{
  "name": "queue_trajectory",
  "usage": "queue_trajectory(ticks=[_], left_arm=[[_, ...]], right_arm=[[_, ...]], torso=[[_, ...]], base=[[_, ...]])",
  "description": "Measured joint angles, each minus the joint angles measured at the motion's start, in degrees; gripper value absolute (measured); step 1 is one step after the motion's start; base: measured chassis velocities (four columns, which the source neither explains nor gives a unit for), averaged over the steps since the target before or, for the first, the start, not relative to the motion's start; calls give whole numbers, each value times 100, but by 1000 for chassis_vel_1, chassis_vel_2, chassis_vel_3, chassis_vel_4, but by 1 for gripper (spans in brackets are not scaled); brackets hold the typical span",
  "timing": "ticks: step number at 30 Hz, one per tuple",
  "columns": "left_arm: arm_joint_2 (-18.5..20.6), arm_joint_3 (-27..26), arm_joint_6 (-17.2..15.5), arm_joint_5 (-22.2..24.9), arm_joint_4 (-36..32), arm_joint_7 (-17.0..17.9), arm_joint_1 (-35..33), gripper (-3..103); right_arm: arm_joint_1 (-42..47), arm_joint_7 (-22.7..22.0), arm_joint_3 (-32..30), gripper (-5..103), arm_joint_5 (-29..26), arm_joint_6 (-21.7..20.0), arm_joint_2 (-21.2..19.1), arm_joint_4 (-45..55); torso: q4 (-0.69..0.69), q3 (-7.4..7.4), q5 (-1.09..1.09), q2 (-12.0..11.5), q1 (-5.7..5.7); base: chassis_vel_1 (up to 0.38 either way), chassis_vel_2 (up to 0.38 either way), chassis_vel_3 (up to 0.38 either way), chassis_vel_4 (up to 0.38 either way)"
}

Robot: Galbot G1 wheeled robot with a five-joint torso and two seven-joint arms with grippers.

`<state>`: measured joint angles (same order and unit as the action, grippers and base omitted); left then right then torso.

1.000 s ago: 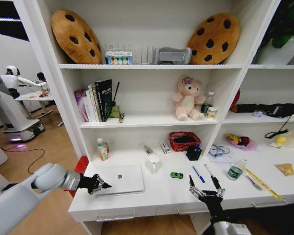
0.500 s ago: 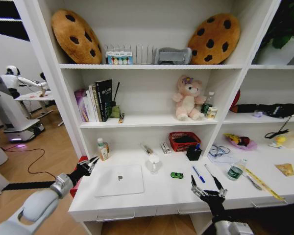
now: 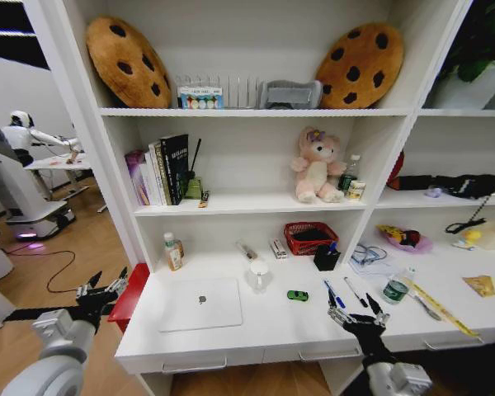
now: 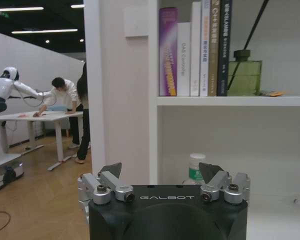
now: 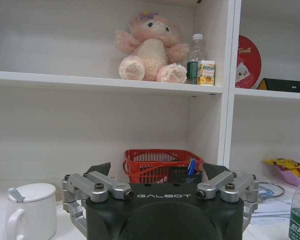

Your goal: Organize the objects on the table.

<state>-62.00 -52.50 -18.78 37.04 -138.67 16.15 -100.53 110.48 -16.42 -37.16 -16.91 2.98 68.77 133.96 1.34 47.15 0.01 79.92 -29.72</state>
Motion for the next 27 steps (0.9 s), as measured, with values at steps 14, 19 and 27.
queue_trajectory(ticks=[14,19,27], left_arm=[[75,208,499,-819,-267,-514,-530,100],[84,232,485,-839,-266,-484,-508,100],[89,236,481,-839,-255,-480,-496,100]], right_arm=[[-49,299,86,100,179,269,28,-71],[-9,324,73,100,181,305,24,-58],[15,592,-11,100,-210,167,-148,-32]], torso=[[0,0,-2,-1,0],[0,1,-1,-1,0],[0,1,-2,0,0]], base=[[0,0,0,0],[0,0,0,0],[0,0,0,0]])
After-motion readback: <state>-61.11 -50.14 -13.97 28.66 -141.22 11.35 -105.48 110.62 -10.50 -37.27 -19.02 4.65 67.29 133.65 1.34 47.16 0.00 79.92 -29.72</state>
